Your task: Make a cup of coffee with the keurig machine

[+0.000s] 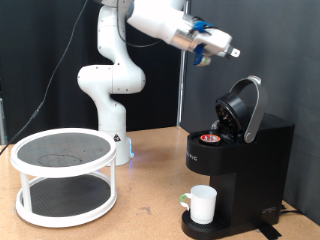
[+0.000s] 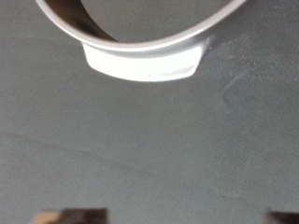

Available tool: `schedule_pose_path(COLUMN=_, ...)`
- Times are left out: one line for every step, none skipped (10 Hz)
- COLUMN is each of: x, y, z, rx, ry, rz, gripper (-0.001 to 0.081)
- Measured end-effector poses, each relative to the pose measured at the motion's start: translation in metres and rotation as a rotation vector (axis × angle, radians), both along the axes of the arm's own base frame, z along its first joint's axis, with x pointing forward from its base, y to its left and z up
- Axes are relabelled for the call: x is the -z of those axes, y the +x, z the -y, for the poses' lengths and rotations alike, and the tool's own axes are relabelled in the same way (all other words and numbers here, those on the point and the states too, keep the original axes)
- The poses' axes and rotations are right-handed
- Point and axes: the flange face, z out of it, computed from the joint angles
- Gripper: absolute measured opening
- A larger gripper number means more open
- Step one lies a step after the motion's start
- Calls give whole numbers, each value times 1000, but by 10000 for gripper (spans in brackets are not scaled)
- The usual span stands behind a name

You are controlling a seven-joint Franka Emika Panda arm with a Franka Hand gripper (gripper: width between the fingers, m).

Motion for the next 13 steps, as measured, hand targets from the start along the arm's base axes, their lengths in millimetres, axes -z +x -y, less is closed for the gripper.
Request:
schedule_pose_path(x=-3, y=4, z=-11, rx=-10, ry=-12, rz=3, gripper=153)
schedule_pose_path(x=-5, y=8, z=-21, rx=-23, ry=-20, rz=9, gripper=153)
schedule_pose_path(x=-7, y=11, z=-31, rx=-36, ry=-26, rz=8, gripper=50)
schedule_pose_path(x=-8, y=13, z=-39, rx=-46, ry=-35, rz=-2, gripper=50)
schedule_pose_path(x=-7, y=14, z=-47, rx=-52, ry=-50, rz=-16, gripper=11)
schedule_pose_path(x=-4, y=16, z=-53, rx=-49, ry=-72, rz=-30, gripper=3)
schedule_pose_path(x=-1, y=18, z=-58, rx=-43, ry=-97, rz=-42, gripper=3)
schedule_pose_path(x=4, y=20, z=-61, rx=-32, ry=-126, rz=-53, gripper=1)
schedule_pose_path(x=7, y=22, z=-63, rx=-22, ry=-143, rz=-57, gripper=1)
schedule_pose_path(x=11, y=25, z=-65, rx=-18, ry=-148, rz=-62, gripper=0)
schedule_pose_path(x=15, y=28, z=-64, rx=-13, ry=-150, rz=-68, gripper=0)
schedule_pose_path(x=19, y=30, z=-64, rx=-8, ry=-149, rz=-75, gripper=0)
schedule_pose_path(x=23, y=32, z=-63, rx=-6, ry=-149, rz=-82, gripper=0)
